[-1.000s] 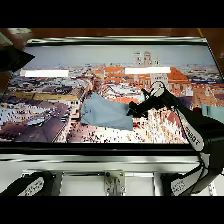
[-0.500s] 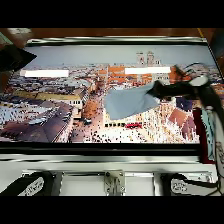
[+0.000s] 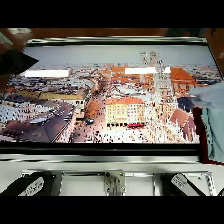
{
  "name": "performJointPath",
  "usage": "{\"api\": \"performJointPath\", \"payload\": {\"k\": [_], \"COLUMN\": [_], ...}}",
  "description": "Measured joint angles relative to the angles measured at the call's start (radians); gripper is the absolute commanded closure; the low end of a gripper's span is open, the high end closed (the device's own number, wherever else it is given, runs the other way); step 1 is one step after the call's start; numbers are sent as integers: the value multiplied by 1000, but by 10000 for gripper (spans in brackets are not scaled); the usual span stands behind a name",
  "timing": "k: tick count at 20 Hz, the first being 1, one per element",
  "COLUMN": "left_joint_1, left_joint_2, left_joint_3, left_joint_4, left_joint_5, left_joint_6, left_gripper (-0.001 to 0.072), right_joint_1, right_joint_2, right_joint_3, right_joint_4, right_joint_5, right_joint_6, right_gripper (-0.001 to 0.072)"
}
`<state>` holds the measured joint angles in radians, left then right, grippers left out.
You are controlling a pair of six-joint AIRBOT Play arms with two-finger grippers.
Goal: Fold the shirts.
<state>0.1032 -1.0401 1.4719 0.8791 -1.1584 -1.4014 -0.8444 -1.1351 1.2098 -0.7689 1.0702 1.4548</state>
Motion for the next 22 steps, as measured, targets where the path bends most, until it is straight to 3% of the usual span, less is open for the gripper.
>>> {"api": "performJointPath", "payload": {"k": [5,12,19,20,21,22], "left_joint_1": [0,0,0,0,0,0], "left_joint_2": [10,12,12,12,12,12], "left_joint_3": [2,3,3,3,3,3], "left_joint_4": [0,0,0,0,0,0], "left_joint_5": [-138,-162,-161,-161,-161,-161], "left_joint_6": [14,-33,-51,-51,-51,-51], "left_gripper": [669,668,668,668,668,668], "right_joint_1": [-234,-392,-412,-413,-413,-413], "right_joint_2": [3,-62,-71,-71,-72,-72], "right_joint_3": [0,-1,-116,-144,-169,-185], "right_joint_4": [-186,-320,-604,-630,-662,-695], "right_joint_5": [5,137,294,307,308,306], "right_joint_6": [-43,-150,-51,-43,-34,-33], "right_gripper": [645,644,623,423,120,27]}}
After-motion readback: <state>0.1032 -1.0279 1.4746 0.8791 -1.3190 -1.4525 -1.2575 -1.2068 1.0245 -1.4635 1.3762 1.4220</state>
